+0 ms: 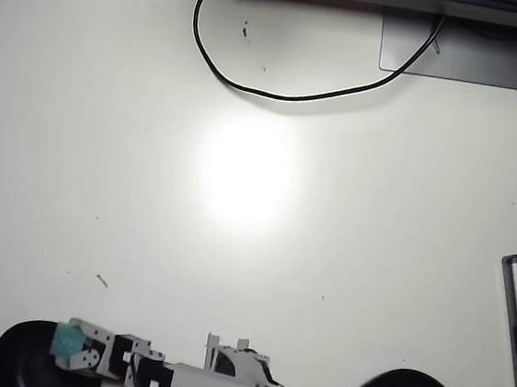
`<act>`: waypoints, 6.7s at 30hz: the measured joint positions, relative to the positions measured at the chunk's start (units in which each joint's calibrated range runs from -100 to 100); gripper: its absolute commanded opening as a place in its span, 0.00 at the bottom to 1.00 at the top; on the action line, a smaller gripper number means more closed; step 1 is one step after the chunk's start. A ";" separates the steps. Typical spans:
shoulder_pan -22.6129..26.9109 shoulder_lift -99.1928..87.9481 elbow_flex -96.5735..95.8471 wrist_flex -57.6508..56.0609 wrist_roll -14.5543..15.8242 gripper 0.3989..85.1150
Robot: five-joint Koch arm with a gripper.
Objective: Grab the Blue cube
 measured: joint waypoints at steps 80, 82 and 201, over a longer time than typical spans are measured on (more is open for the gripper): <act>-25.10 -22.44 -3.87 -9.20 6.84 0.55; -28.82 -21.83 -4.23 -6.73 7.57 0.55; -51.82 54.66 -29.08 62.23 30.82 0.58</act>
